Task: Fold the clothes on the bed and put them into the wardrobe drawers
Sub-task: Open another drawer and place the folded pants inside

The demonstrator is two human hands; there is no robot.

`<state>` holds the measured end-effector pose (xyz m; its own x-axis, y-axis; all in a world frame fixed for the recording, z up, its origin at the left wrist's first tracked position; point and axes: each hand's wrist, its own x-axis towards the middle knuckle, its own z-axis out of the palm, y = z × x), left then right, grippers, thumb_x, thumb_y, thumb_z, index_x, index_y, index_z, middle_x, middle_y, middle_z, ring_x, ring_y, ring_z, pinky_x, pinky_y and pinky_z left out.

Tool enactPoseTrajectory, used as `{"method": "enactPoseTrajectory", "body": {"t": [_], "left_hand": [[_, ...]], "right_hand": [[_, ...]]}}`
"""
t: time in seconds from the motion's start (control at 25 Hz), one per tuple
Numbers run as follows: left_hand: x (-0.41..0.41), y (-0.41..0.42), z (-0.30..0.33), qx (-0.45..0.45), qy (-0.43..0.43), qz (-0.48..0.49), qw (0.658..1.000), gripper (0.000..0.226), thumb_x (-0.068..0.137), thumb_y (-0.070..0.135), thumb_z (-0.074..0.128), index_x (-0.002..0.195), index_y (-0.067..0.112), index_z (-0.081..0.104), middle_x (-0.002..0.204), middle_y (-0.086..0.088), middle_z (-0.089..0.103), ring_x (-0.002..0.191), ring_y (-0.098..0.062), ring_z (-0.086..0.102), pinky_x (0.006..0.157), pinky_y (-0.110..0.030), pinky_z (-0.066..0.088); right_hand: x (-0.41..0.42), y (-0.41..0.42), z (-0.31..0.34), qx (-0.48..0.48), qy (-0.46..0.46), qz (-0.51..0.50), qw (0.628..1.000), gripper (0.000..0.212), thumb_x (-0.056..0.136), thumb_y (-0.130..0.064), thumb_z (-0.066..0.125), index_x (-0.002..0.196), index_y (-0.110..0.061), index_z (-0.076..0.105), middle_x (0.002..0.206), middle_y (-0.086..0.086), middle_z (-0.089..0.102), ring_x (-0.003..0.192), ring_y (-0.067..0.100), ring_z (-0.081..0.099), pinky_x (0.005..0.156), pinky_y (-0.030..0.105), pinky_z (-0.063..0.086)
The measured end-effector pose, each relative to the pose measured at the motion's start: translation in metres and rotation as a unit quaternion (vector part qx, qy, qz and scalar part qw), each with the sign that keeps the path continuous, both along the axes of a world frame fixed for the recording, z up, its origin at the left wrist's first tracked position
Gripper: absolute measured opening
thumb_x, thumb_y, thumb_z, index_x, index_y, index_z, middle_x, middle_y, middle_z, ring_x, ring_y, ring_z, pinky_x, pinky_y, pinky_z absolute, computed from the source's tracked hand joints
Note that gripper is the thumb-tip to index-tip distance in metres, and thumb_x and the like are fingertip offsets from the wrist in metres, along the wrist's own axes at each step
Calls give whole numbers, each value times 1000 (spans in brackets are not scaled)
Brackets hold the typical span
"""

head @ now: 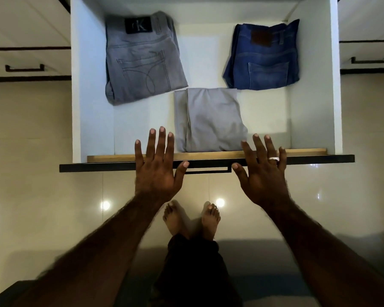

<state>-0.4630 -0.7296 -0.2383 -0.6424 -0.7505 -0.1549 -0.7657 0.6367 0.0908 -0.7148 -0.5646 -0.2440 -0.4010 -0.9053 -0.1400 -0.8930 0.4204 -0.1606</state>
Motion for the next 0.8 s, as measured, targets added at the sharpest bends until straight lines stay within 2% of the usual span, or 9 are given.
{"method": "enactPoseTrajectory", "body": {"t": [0.12, 0.44, 0.8], "left_hand": [[-17, -25, -1, -9, 5, -1, 1000, 91, 102, 72, 28, 168, 13, 7, 176, -11, -3, 163, -31, -6, 128, -63, 5], [-61, -100, 1, -38, 16, -5, 999, 89, 103, 72, 24, 169, 13, 10, 177, -10, 1, 163, -29, -6, 127, -63, 8], [-107, -178, 3, -68, 29, -9, 997, 96, 100, 78, 28, 169, 13, 11, 177, -10, 2, 163, -30, -5, 127, -64, 7]], "right_hand": [[-18, -22, -3, -21, 4, -7, 1000, 73, 105, -67, 29, 165, -24, 31, 174, 9, 20, 162, 33, 10, 124, 66, 9], [-63, -97, -2, -40, 16, -4, 999, 67, 107, -63, 34, 160, -23, 39, 168, 13, 33, 158, 38, 21, 122, 66, 15], [-111, -178, 3, -23, 11, -13, 1000, 68, 106, -65, 28, 160, -24, 36, 170, 12, 28, 159, 38, 18, 122, 67, 15]]}}
